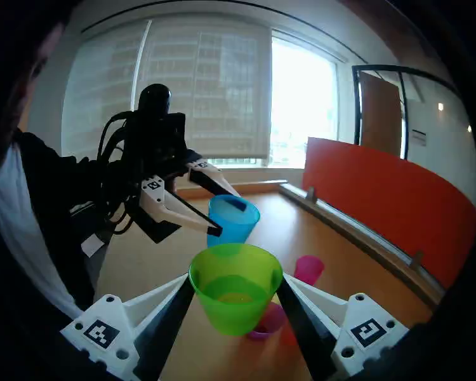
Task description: Pour water
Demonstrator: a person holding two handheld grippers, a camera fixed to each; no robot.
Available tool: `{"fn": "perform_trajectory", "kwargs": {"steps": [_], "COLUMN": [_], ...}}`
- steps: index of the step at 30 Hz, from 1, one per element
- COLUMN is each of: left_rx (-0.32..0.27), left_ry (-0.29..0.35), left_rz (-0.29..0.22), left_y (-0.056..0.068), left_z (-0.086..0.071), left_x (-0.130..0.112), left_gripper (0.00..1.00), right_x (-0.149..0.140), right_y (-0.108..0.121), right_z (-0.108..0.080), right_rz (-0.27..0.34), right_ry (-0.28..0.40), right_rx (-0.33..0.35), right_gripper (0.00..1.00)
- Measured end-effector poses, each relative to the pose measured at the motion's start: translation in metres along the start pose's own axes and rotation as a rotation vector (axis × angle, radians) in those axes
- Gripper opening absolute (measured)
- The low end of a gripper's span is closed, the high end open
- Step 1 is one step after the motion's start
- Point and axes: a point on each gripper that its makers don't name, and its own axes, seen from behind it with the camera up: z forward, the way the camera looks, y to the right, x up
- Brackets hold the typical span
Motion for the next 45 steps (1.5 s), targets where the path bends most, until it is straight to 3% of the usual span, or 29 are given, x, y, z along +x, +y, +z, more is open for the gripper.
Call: {"fn": "perform_trajectory", "kwargs": {"steps": [12,23,35,45], "left_rx": [-0.023,-0.051,-0.086,-0.103], "left_ry": [-0.026,-0.074,-0.138,-0.172], "left_rz": [0.019,0.016,0.046,0.021], "left_y": [0.011,0.021,0.036,0.039], "left_z": [0.008,0.020,0.031,0.038], "left_x": [-0.019,-0.050,-0.094,-0.121], "left_gripper": [0.87,0.87,0.87,0.87], "right_x": [-0.026,-0.056,-0.092,-0.119], "right_y": [0.000,-0.003,-0.002,-0.002], "right_z": [0.001,0.002,0.005,0.010], "right_rz": [0.005,0.033,0.053,0.049], "right_ry": [-0.049,-0.096,-0.165,-0.206], "right_rx": [-0.003,0.009,0.024,0.029], "right_gripper": [0.91,0.91,0.91,0.91]}}
